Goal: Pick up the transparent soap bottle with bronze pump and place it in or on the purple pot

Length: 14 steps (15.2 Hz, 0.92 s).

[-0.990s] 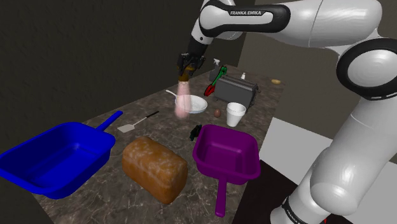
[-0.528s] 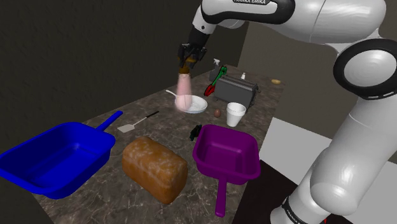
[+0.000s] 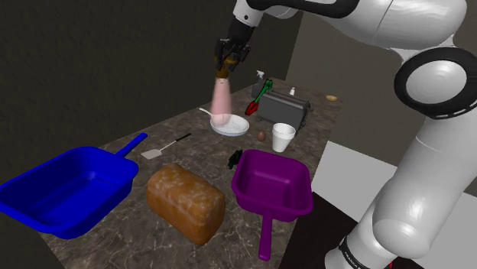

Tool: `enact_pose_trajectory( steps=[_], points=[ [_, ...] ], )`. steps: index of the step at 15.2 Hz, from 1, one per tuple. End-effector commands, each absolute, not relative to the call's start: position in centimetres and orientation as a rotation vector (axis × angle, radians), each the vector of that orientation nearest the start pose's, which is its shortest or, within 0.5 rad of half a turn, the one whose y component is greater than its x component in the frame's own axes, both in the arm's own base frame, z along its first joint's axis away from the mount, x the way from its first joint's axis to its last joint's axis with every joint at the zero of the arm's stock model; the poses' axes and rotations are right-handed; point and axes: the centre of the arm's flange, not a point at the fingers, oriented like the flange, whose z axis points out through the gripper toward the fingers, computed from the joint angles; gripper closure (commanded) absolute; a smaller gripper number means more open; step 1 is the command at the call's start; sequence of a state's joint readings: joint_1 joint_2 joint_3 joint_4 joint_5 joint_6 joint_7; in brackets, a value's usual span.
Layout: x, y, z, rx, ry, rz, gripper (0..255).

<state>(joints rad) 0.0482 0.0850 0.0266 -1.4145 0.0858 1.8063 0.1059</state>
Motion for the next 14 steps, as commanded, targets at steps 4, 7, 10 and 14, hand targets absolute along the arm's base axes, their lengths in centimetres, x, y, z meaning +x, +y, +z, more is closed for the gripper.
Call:
enact_pose_trajectory(
  steps=[4, 7, 10, 14],
  points=[
    [55.0, 5.8, 69.5, -2.992, 0.058, -0.449, 255],
    [51.3, 6.3, 70.7, -2.992, 0.058, -0.449, 255],
    [47.5, 6.9, 71.8, -2.992, 0.058, -0.449, 255],
    [42.5, 7.5, 73.3, -2.992, 0.058, -0.449, 255]
  ],
)
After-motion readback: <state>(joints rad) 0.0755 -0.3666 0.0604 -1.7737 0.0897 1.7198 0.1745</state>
